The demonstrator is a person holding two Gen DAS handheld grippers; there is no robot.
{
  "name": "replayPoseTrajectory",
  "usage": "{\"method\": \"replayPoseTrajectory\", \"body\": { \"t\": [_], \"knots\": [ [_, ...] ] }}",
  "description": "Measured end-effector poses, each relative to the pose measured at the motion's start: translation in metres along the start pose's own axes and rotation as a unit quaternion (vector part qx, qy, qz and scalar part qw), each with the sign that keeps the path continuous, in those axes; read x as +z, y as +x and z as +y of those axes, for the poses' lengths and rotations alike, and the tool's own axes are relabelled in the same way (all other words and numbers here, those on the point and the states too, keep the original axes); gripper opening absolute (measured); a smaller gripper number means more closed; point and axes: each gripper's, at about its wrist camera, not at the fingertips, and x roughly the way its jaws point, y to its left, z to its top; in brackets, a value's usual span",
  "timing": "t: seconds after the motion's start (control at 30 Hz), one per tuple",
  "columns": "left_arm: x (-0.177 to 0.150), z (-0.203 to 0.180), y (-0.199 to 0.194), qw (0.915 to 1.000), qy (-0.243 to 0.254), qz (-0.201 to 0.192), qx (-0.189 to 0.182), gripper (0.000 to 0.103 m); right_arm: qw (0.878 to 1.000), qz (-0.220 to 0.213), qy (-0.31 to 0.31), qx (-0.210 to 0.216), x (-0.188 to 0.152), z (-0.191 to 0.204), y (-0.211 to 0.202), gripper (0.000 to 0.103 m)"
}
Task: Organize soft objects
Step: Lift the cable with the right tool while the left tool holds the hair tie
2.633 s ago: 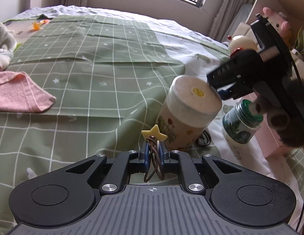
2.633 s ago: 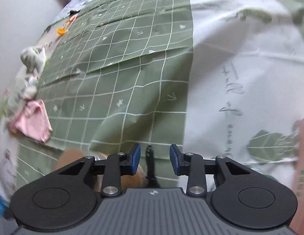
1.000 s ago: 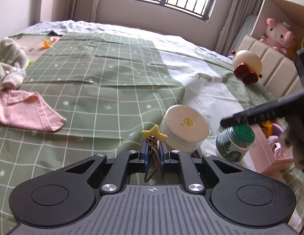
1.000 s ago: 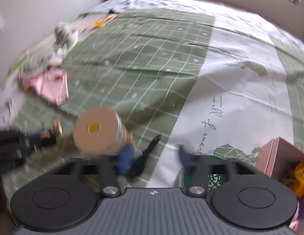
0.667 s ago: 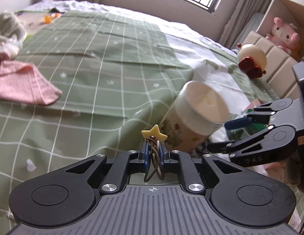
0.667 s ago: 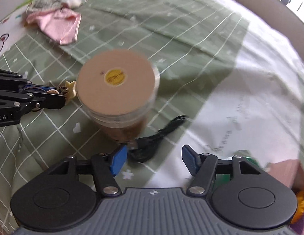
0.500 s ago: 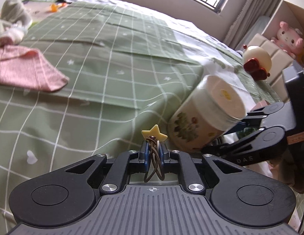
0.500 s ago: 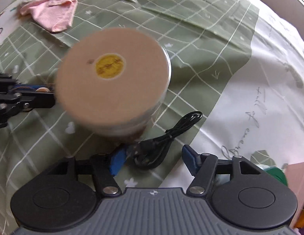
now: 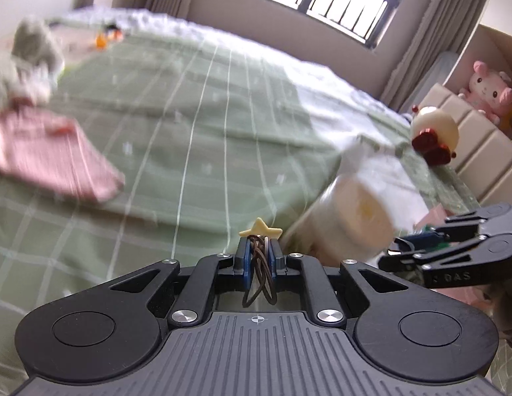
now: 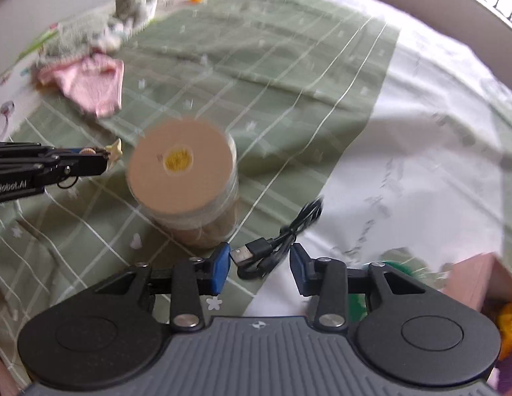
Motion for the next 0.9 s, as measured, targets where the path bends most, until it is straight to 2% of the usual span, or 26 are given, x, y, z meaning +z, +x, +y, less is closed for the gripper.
{"method": "replayPoseTrajectory", "body": {
  "t": [0.13,0.3,0.4,0.5,0.57,0.67,0.83,0.9],
  "knots": [
    [0.031,-0.032,-0.024,0.9986,0.029,-0.04,0.015,0.013,0.998,-0.049,0.024,-0.005,0.005,-0.021,-0.052,0.027],
    [0.062,-0.094,-0.041,0.9946,0.076,-0.07,0.004,0.013,0.993,-0.103,0.047,-0.021,-0.009,-0.051,-0.117,0.021],
    [0.067,-0.132,-0.043,0.9927,0.094,-0.074,-0.013,0.013,0.99,-0.121,0.065,-0.023,-0.029,-0.071,-0.146,0.021],
    [0.06,-0.161,-0.043,0.991,0.111,-0.069,-0.029,0.013,0.989,-0.121,0.084,-0.013,-0.051,-0.084,-0.16,0.021],
    [0.053,-0.17,-0.041,0.9905,0.117,-0.063,-0.035,0.013,0.989,-0.113,0.093,-0.002,-0.063,-0.084,-0.159,0.021],
    [0.044,-0.166,-0.036,0.9921,0.109,-0.05,-0.035,0.013,0.989,-0.095,0.108,0.025,-0.076,-0.076,-0.142,0.028],
    [0.034,-0.116,-0.032,0.9964,0.075,-0.039,-0.011,0.013,0.992,-0.033,0.112,0.055,-0.072,-0.049,-0.078,0.031],
    [0.027,-0.09,-0.03,0.998,0.055,-0.031,-0.004,0.013,0.992,-0.005,0.111,0.053,-0.069,-0.036,-0.051,0.031]
  ]
}}
